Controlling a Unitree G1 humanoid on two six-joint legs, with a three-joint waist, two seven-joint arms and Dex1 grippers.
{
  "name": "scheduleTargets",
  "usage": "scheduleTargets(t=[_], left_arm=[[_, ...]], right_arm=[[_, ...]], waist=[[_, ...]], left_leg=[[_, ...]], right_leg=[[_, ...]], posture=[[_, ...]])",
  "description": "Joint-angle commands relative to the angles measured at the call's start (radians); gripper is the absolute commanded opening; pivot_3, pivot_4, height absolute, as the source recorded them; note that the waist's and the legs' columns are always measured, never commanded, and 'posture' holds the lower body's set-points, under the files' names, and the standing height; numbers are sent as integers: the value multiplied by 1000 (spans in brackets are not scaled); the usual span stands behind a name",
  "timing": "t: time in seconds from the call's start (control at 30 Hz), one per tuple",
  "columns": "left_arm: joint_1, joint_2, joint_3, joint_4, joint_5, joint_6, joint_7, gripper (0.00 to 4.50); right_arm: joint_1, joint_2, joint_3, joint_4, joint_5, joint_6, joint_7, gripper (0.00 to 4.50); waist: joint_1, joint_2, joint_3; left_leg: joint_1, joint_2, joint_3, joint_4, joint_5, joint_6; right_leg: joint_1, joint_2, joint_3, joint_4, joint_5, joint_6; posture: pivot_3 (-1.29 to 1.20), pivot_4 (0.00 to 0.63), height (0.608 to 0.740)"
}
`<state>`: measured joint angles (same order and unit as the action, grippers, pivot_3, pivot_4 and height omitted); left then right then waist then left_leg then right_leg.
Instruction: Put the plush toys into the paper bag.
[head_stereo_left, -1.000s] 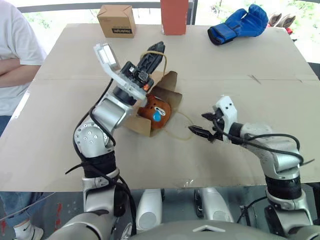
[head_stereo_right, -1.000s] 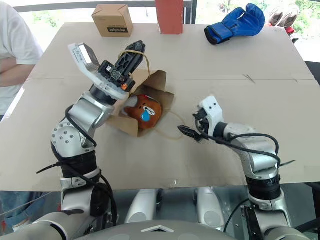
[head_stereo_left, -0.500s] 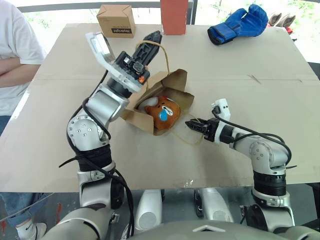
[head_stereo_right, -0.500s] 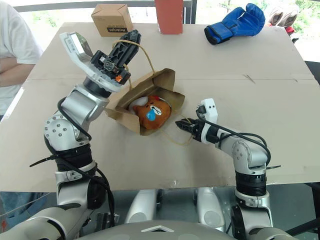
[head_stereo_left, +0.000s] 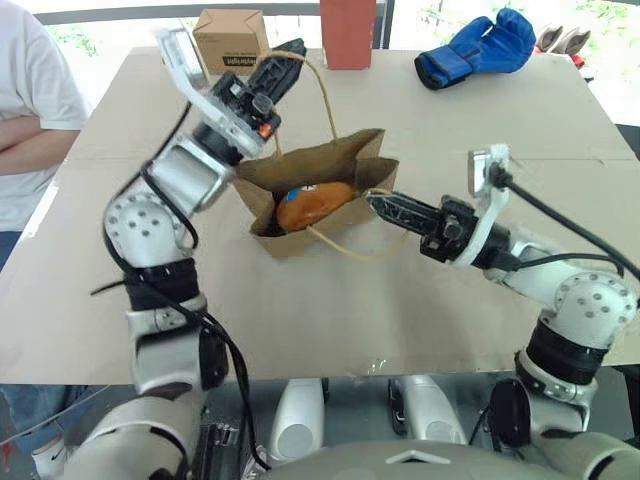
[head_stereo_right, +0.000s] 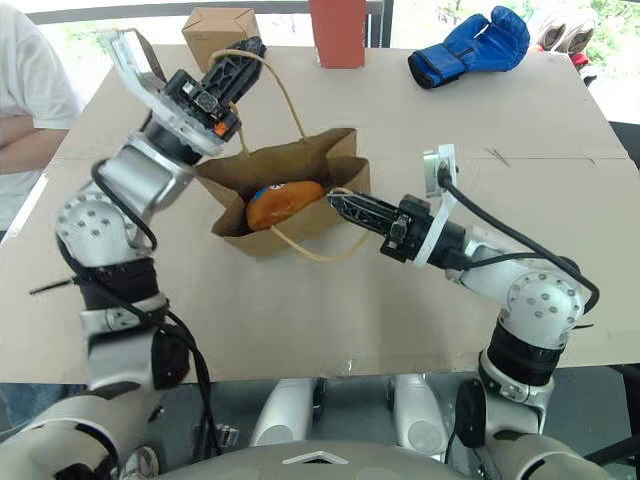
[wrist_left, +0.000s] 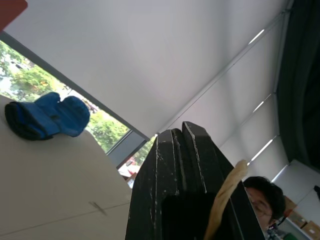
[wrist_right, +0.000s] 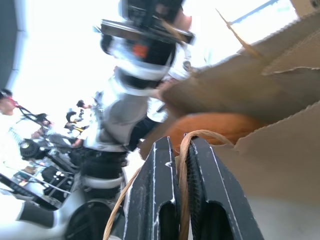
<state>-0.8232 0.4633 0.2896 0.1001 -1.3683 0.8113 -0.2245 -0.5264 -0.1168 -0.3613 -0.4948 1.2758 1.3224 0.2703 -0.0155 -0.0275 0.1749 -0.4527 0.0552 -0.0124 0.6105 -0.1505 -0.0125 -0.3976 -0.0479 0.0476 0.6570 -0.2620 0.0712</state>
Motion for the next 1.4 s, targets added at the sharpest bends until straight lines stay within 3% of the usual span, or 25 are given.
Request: scheduleTargets(t=[0.03,0.13,0.2,0.27,0.43,0.5,0.6,0.8,0.93,1.03,1.13,1.23,1.27,1.3,1.4], left_arm=[[-112,44,-34,89,88,45,-88,0],[-164,58,-91,184,207,52,-160,0],[-163,71,-169,231,325,36,-239,0],[-156,68,-246,270,452,-13,-303,0],[-193,32,-244,292,557,-68,-392,0],[-184,64,-226,257,536,-9,-475,692],[-168,105,-184,207,509,71,-494,1918],[-78,192,-76,71,406,255,-541,4500],[18,273,-33,-25,371,280,-635,4500],[155,327,-52,-90,453,157,-749,4500],[228,309,-56,-90,511,48,-772,4500],[280,277,-55,-94,525,-27,-829,4500],[285,268,-57,-92,532,-45,-838,4500],[286,262,-66,-85,545,-64,-849,4500],[265,254,-100,-37,583,-95,-890,4500]], right_arm=[[-78,-71,-7,49,290,-98,-279,130],[-91,-164,47,91,476,-196,-477,130],[-56,-230,96,86,517,-210,-514,130],[0,-279,154,85,501,-222,-566,130],[13,-327,185,45,438,-328,-576,130],[7,-355,184,31,367,-347,-517,0],[21,-403,176,-7,412,-359,-455,889],[66,-543,132,-15,496,-375,-411,3644],[125,-695,97,-51,431,-344,-285,3644],[180,-764,49,-51,336,-362,-192,3644],[208,-783,9,-34,283,-396,-123,3644],[213,-795,-34,17,264,-408,-96,2825],[218,-802,-49,15,275,-406,-75,2176],[225,-809,-68,13,295,-403,-57,1986],[263,-835,-128,14,331,-393,-14,538]], waist=[[1,0,0],[2,0,0],[0,0,0],[-1,0,0],[-8,0,0],[-14,0,0],[-22,0,0],[-23,0,1],[-20,0,1],[-19,0,0],[-16,0,1],[-6,0,1],[-4,0,1],[1,-1,1],[8,-1,1]], left_leg=[[0,0,0,0,0,0],[-1,0,0,0,0,0],[-1,0,1,-2,0,0],[0,0,2,-5,0,0],[-9,0,2,-7,0,1],[-13,0,2,-6,0,1],[-13,0,1,-6,0,1],[-13,0,1,-5,0,1],[-13,0,2,-4,0,1],[-12,1,2,-3,0,1],[-11,1,3,-2,0,1],[-12,1,3,0,0,1],[-12,1,5,1,0,1],[-12,1,5,1,0,1],[-12,0,5,2,0,1]], right_leg=[[0,0,0,0,0,0],[0,-1,0,-2,0,0],[0,-1,0,-3,0,0],[0,-1,1,-5,0,0],[-12,0,3,-3,2,4],[-16,0,3,0,2,4],[-16,0,2,0,2,4],[-15,0,2,1,2,4],[-14,0,2,1,2,4],[-14,0,2,0,2,3],[-13,0,3,1,0,0],[-13,0,4,1,0,0],[-13,-1,5,1,0,0],[-13,-1,5,1,0,0],[-13,-1,5,1,0,0]], posture=[[0,150,740],[0,150,740],[0,150,740],[0,150,740],[0,150,740],[0,150,740],[0,150,740],[0,150,740],[0,150,740],[0,150,740],[0,150,740],[0,150,740],[0,150,740],[0,150,740],[0,150,740]])
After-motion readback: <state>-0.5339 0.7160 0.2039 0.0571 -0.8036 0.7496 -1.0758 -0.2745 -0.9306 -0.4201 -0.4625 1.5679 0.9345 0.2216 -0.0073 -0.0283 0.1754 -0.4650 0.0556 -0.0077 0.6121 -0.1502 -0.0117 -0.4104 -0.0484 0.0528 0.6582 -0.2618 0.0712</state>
